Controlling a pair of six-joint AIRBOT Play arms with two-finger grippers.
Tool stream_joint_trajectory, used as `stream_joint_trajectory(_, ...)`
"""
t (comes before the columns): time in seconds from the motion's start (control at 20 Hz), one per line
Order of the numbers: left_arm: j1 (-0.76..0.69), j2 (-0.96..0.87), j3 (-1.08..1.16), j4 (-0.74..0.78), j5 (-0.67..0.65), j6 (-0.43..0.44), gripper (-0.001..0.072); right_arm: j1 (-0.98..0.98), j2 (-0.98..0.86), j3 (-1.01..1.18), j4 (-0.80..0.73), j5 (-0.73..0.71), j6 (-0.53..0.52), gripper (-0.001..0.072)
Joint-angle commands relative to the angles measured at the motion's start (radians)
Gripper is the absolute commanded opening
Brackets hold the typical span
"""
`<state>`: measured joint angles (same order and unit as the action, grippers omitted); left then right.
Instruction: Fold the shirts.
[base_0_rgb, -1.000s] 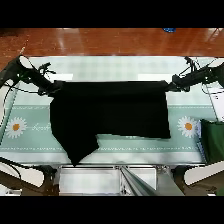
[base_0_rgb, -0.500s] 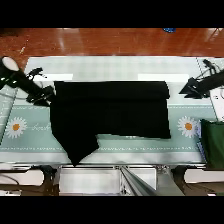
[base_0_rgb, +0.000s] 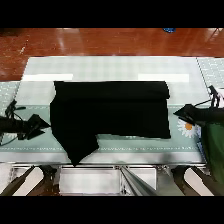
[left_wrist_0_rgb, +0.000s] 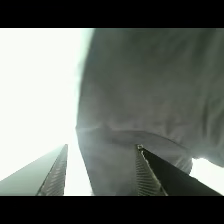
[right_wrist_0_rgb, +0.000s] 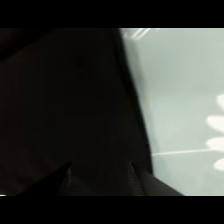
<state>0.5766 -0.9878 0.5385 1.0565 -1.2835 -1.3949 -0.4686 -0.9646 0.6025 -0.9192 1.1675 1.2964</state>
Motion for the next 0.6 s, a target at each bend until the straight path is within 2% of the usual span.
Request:
stream_joint_trajectory(0.0,0.039,0.045,-0.127,-0.041,0.023,-0.007,0.0506,-0.003,0.093,-0.133,0.075,-0.003,-0.05,0.041)
stream_joint_trajectory(0.3,-0.016,0.017,-0.195,-0.061,0.032,-0.015,0.0506,-0.002,0.094,-0.137,0.115,-0.022,-0.053,0.041)
stream_joint_trajectory(0.55,-0.224,-0.069,-0.202,-0.131,0.13,-0.016,0.0504,-0.013,0.094,-0.122,0.124,-0.068,-0.049,0.041)
